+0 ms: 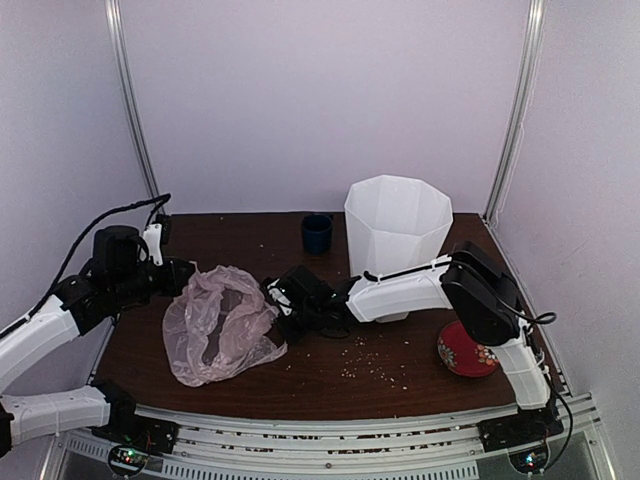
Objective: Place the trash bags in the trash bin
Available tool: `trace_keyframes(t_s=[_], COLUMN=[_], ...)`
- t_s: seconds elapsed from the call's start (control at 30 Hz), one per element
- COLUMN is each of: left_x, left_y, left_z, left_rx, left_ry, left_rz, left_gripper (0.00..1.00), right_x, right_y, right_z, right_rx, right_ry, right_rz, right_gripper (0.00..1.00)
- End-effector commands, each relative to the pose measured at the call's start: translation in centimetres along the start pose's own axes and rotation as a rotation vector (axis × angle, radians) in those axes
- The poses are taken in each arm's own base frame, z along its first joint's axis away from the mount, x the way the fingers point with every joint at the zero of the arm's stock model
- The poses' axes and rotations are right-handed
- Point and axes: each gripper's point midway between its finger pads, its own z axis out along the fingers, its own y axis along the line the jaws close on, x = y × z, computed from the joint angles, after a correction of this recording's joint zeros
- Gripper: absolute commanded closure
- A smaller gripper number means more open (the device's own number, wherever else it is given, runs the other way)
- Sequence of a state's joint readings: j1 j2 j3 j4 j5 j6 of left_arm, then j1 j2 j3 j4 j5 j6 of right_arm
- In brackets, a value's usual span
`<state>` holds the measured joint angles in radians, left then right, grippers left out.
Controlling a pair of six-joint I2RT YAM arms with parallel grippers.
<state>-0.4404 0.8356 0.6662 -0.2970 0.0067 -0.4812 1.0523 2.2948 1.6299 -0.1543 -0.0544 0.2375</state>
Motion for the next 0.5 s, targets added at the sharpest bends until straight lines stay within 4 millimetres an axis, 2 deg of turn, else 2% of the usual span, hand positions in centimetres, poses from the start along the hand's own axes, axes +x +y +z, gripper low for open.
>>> trace_keyframes(t_s=[0.0, 0.1, 0.2, 0.3, 0.47], left_x=[2.9, 5.1, 6.5, 7.1, 8.7], left_y=[-0.1, -0.3, -0.6, -1.2, -0.6], left_z=[0.7, 1.1, 1.3, 1.4, 1.7], left_rx=[0.030, 0.049, 0.071, 0.108, 0.071], left_ry=[0.092, 0.184, 0.251, 0.277, 0.344], left_rz=[-0.018, -0.029, -0.047, -0.079, -0.166], left_gripper=[1.00, 0.76, 0.53, 0.41, 0.37], right_x=[0.2, -2.2, -2.6, -2.6, -2.5], right_y=[-2.0, -2.0, -2.5, -3.0, -3.2], right_z=[-2.8, -5.2, -6.2, -6.7, -6.7], right_rx=[0.082, 0.082, 0.113, 0.142, 0.160], right_ry=[0.022, -0.042, -0.052, -0.065, -0.067], right_rz=[-0.077, -0.188, -0.288, -0.325, -0.331], right_gripper=[1.00, 1.00, 1.00, 1.00, 1.00])
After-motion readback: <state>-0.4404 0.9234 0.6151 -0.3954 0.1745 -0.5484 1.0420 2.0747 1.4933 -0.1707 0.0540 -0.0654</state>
